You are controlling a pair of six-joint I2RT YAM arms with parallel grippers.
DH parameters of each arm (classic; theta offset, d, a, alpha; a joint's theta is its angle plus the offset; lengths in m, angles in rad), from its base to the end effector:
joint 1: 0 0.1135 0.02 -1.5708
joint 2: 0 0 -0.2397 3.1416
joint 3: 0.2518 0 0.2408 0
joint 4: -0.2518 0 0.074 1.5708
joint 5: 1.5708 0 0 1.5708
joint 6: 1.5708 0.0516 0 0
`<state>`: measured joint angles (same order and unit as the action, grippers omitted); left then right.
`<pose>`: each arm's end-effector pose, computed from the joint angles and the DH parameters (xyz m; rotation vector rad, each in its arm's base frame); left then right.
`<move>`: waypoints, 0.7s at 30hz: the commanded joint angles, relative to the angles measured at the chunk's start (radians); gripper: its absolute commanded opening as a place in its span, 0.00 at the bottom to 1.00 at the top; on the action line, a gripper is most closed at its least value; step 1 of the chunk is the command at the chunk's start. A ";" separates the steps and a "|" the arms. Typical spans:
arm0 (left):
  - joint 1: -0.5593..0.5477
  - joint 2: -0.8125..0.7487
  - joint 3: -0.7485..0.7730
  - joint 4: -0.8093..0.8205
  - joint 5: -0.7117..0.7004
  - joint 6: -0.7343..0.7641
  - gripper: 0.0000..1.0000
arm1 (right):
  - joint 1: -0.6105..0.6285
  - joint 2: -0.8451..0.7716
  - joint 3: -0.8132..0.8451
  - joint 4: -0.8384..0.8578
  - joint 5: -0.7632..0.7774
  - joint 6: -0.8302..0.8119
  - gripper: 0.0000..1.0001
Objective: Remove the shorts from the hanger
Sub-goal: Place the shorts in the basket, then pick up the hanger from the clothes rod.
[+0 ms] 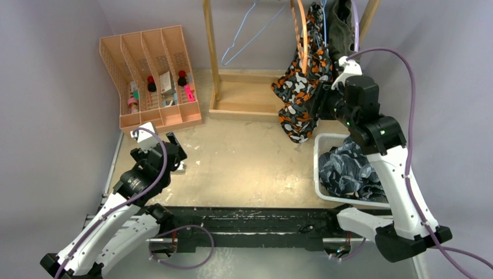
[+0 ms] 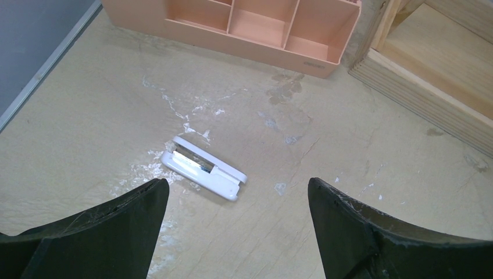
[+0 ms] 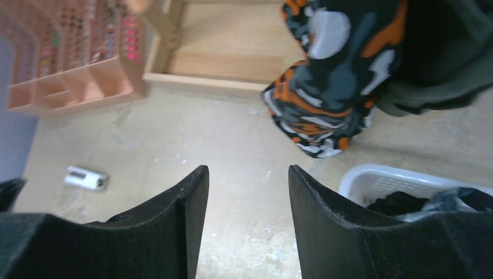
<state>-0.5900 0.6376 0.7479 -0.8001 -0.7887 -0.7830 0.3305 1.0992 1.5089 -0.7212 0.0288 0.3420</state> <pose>0.1348 -0.0462 0.2713 -0.5826 1.9510 0.0461 0.2092 0.0702 0.4365 0.0310 1.9050 0.4321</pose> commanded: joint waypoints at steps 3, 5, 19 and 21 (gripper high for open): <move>0.007 -0.004 0.008 0.031 -0.018 0.005 0.89 | 0.016 -0.033 0.094 -0.010 0.280 -0.007 0.56; 0.008 0.001 0.007 0.032 -0.015 0.007 0.90 | 0.016 -0.012 0.126 -0.016 0.282 -0.030 0.56; 0.008 -0.006 0.008 0.029 -0.018 0.004 0.90 | 0.015 0.207 0.410 -0.036 0.404 -0.124 0.54; 0.008 -0.006 0.008 0.029 -0.018 0.004 0.90 | 0.016 0.231 0.436 -0.027 0.407 -0.143 0.52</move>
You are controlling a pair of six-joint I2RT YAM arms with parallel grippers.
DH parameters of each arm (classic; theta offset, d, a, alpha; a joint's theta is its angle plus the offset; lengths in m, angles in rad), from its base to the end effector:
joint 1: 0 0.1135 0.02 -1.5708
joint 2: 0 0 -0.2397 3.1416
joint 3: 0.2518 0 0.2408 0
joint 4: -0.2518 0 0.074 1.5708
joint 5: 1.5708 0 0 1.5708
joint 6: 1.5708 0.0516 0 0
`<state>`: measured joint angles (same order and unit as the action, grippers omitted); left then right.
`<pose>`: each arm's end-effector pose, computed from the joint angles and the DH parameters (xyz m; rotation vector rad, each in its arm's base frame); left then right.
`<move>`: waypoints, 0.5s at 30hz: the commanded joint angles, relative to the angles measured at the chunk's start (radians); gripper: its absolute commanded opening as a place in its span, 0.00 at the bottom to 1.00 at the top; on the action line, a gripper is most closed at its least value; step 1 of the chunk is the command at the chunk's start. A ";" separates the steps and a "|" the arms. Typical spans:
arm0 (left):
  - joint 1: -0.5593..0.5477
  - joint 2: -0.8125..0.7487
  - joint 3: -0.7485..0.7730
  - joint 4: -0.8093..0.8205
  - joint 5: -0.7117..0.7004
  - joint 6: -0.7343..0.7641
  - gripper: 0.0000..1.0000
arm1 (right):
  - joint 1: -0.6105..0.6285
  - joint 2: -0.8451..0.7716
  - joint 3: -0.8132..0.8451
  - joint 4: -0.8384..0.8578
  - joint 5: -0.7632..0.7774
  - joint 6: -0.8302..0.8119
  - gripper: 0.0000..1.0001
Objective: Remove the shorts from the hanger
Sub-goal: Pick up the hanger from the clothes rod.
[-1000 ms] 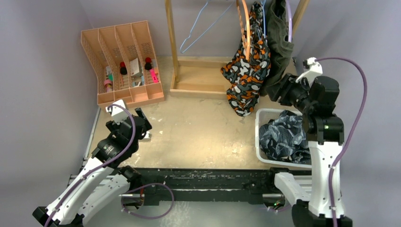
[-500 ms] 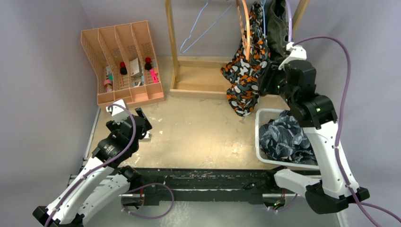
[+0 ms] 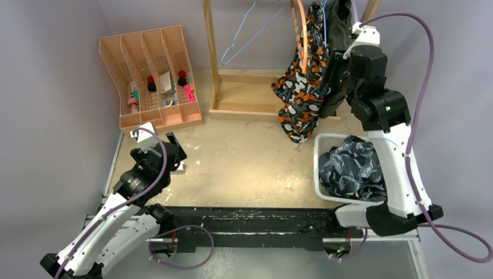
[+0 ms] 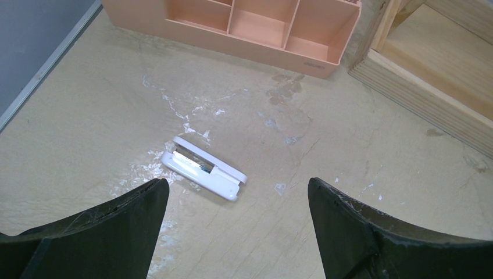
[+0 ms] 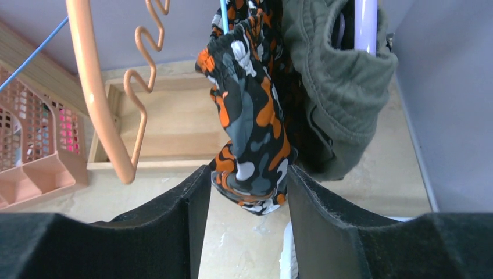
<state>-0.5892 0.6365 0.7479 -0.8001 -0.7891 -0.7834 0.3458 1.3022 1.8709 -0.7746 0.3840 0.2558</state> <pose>0.1347 -0.0460 0.2714 -0.5843 1.9496 0.0459 0.2322 0.0631 0.4958 0.1965 1.7515 0.0960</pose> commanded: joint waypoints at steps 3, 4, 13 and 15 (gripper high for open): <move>0.008 -0.008 0.010 0.029 -0.018 0.004 0.90 | 0.001 0.066 0.114 0.024 0.067 -0.061 0.52; 0.008 -0.011 0.009 0.028 -0.018 0.004 0.90 | 0.001 0.084 0.124 0.032 0.067 -0.068 0.52; 0.008 -0.026 0.006 0.030 -0.020 0.003 0.90 | 0.000 0.167 0.190 0.038 0.090 -0.065 0.48; 0.008 -0.017 0.006 0.029 -0.016 0.006 0.90 | -0.001 0.181 0.204 0.048 0.079 -0.061 0.35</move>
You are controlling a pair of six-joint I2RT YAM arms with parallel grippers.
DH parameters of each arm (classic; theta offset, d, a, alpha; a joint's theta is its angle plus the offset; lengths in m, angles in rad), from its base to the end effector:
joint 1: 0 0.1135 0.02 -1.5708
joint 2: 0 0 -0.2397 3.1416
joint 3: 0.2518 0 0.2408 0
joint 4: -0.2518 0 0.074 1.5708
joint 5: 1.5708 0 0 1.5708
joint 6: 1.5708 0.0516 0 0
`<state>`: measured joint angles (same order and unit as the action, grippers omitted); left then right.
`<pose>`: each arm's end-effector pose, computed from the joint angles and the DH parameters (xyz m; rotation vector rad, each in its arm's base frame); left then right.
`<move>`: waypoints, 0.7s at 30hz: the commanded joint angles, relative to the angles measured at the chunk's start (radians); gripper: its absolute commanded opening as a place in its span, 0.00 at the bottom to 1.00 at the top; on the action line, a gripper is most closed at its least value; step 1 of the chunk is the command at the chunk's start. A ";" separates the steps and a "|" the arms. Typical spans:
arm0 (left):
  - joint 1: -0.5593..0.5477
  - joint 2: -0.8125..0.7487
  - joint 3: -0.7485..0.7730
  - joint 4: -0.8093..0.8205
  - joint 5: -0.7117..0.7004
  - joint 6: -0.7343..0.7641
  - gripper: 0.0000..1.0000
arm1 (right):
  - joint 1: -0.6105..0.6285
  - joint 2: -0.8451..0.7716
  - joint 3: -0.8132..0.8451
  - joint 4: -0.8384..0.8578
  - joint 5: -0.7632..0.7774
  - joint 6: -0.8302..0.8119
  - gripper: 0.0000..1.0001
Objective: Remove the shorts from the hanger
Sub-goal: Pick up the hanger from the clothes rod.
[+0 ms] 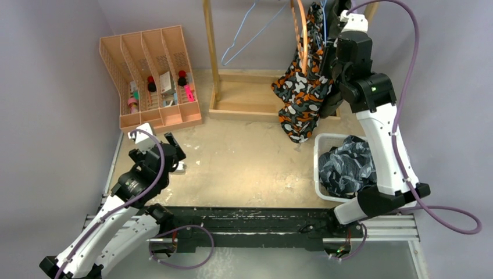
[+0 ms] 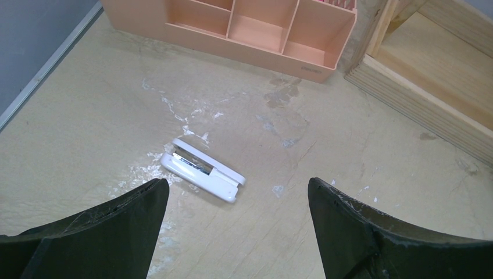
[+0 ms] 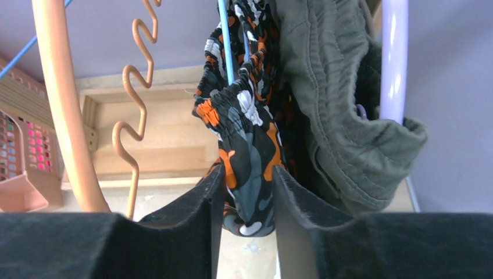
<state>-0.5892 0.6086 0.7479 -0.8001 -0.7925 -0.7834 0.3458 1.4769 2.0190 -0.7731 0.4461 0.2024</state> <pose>0.1310 -0.0433 0.2747 -0.5939 1.9269 0.0269 0.2744 0.0752 0.4963 0.1883 1.7688 -0.0069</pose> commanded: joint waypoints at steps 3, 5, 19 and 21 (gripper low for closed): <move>0.008 0.010 0.007 0.030 -0.011 0.006 0.90 | -0.001 0.035 0.081 0.041 0.020 -0.006 0.42; 0.008 0.005 0.006 0.031 -0.013 0.005 0.90 | -0.001 0.057 0.104 0.035 0.039 -0.009 0.43; 0.008 0.005 0.005 0.027 -0.020 0.000 0.90 | -0.077 0.179 0.174 0.045 -0.078 -0.055 0.34; 0.008 0.005 0.005 0.028 -0.019 0.001 0.90 | -0.077 0.177 0.169 0.056 -0.116 -0.081 0.35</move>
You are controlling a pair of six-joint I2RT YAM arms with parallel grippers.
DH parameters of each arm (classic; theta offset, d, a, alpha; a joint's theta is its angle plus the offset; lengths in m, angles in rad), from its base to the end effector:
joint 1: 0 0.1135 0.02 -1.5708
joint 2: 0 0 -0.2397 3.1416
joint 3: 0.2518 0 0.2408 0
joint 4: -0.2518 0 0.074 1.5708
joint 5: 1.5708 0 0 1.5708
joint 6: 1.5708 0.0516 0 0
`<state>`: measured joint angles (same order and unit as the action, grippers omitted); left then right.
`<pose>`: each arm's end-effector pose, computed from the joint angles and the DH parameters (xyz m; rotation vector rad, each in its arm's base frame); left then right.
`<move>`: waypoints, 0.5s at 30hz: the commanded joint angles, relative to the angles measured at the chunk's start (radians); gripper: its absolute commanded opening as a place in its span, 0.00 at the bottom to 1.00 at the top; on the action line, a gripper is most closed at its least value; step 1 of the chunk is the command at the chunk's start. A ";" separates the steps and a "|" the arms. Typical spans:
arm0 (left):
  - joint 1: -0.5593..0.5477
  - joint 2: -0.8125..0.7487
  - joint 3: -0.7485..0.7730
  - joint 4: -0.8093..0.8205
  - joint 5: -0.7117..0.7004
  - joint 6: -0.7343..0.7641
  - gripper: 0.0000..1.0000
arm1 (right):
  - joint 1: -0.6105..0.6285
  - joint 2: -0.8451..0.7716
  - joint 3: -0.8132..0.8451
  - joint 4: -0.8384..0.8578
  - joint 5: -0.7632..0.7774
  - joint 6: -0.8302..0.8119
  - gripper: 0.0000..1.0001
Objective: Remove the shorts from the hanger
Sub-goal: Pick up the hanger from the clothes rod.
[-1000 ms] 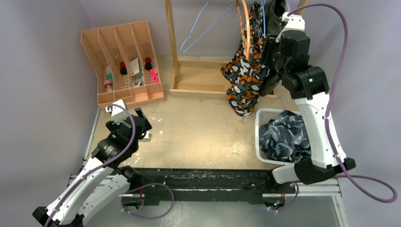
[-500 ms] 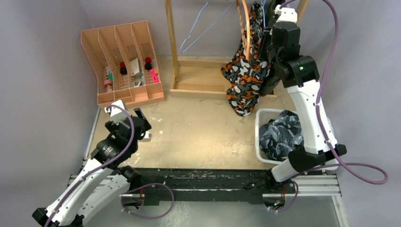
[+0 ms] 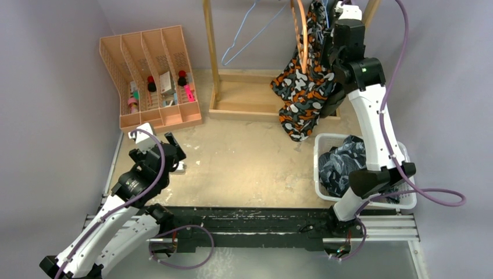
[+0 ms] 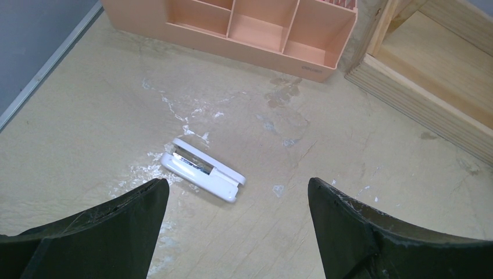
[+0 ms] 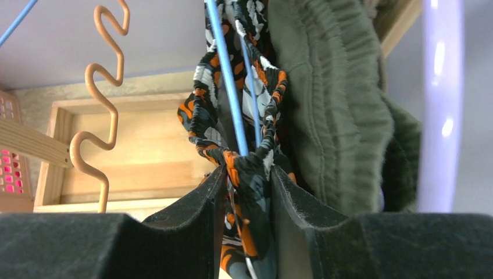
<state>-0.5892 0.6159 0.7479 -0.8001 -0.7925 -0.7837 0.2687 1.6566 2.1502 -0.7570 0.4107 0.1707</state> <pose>0.1320 -0.0440 0.2739 -0.5921 1.9322 0.0325 0.3281 0.0690 0.4841 0.1976 1.8015 -0.0650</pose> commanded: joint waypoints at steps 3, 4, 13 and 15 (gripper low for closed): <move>0.008 0.001 0.006 0.027 -0.018 0.001 0.90 | 0.000 -0.008 0.031 0.047 -0.097 -0.067 0.38; 0.008 0.001 0.007 0.027 -0.017 0.001 0.90 | 0.000 -0.009 0.025 0.050 -0.105 -0.080 0.39; 0.009 -0.004 0.005 0.027 -0.022 0.000 0.90 | 0.001 -0.016 -0.001 0.079 0.024 -0.107 0.15; 0.008 -0.003 0.005 0.027 -0.021 0.000 0.90 | 0.001 -0.044 0.005 0.098 0.001 -0.107 0.09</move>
<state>-0.5892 0.6159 0.7479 -0.8001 -0.7925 -0.7837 0.2680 1.6680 2.1433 -0.7425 0.3790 0.0898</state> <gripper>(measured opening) 0.894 0.144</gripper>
